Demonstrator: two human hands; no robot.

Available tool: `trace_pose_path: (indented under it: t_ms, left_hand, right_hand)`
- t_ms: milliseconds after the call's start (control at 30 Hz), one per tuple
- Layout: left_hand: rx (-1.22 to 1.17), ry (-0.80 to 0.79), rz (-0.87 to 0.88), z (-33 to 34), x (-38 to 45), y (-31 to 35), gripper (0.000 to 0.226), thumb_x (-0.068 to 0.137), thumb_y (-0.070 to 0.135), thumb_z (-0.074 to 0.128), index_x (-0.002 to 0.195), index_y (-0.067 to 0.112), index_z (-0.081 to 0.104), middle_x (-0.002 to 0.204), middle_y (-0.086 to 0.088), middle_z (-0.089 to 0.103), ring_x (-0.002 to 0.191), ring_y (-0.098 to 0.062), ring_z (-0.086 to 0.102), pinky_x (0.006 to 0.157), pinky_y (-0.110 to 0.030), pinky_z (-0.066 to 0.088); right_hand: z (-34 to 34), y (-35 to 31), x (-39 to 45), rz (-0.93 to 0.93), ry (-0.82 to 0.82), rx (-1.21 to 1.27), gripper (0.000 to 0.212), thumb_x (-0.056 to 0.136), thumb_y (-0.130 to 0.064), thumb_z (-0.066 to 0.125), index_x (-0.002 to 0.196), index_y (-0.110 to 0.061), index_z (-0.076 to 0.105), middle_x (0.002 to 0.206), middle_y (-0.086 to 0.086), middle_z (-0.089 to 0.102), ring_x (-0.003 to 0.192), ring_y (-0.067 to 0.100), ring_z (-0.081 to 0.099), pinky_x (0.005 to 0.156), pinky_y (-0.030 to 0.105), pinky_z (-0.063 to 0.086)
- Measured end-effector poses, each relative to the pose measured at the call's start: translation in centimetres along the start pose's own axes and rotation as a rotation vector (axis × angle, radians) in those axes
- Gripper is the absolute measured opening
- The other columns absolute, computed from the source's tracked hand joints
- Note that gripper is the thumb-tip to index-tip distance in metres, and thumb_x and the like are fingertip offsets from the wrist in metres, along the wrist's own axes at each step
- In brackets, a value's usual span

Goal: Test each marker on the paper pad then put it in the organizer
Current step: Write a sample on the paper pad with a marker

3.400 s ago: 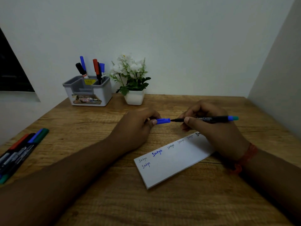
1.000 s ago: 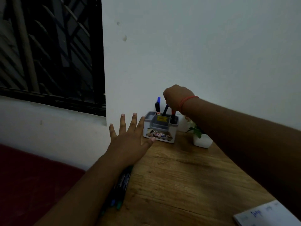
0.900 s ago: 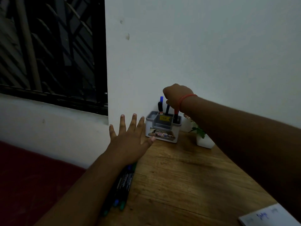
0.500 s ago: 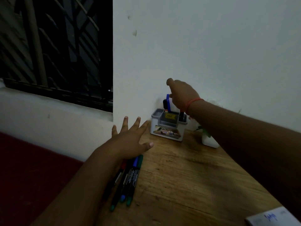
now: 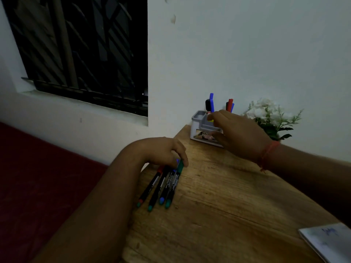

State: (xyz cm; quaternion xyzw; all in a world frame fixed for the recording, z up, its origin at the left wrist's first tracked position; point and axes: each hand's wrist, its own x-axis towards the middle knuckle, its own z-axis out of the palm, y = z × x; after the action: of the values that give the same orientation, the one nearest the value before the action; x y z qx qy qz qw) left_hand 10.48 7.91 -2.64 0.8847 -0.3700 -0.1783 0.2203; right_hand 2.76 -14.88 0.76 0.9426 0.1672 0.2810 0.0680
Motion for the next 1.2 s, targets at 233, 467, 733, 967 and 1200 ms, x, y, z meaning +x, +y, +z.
trace_pose_path:
  t_ms: [233,467,733,967,1200]
  left_hand:
    - [0.032,0.004,0.067,0.6,0.5,0.2,0.033,0.079,0.013,0.072,0.089,0.045,0.074,0.128,0.015,0.050,0.118,-0.010,0.050,0.097,-0.038,0.050]
    - [0.049,0.006,0.185,0.9,0.7,0.0,0.016,0.084,0.026,0.076,0.093,0.039,0.074,0.120,0.017,0.053,0.113,0.000,0.048,0.096,-0.030,0.041]
    - [-0.021,0.157,0.267,1.3,1.0,0.6,0.022,0.085,0.020,0.074,0.087,0.042,0.071,0.106,0.015,0.060,0.106,-0.004,0.054,0.097,-0.035,0.043]
    - [-0.091,0.358,0.356,2.9,0.5,4.2,0.018,0.090,0.016,0.069,0.096,0.033,0.071,0.099,0.014,0.064,0.098,-0.002,0.059,0.089,-0.025,0.048]
    - [-0.109,0.437,0.504,6.1,1.9,12.2,0.017,0.092,0.017,0.066,0.098,0.032,0.067,0.099,0.013,0.064,0.092,-0.004,0.059,0.082,-0.024,0.049]
  right_hand:
    - [0.2,0.3,-1.8,-0.020,0.019,0.035,0.031,0.092,-0.034,0.062,0.115,-0.030,0.041,0.123,0.001,0.066,0.079,0.014,0.062,0.062,0.035,0.056]
    - [0.7,0.4,-3.7,0.041,-0.060,0.007,0.040,0.093,-0.038,0.059,0.130,-0.023,0.050,0.124,-0.002,0.063,0.091,0.019,0.067,0.070,0.040,0.059]
    - [0.3,1.1,-7.0,0.127,-0.146,0.049,0.038,0.097,-0.036,0.056,0.133,-0.025,0.048,0.117,-0.004,0.063,0.091,0.012,0.060,0.075,0.031,0.054]
    - [-1.6,1.7,-13.2,0.215,-0.185,0.107,0.040,0.096,-0.045,0.052,0.135,-0.036,0.045,0.117,-0.014,0.063,0.086,0.002,0.054,0.074,0.022,0.049]
    - [-4.6,4.4,-18.7,0.263,-0.104,0.127,0.039,0.095,-0.046,0.057,0.131,-0.030,0.053,0.075,-0.028,0.039,0.059,-0.008,0.036,0.056,0.009,0.026]
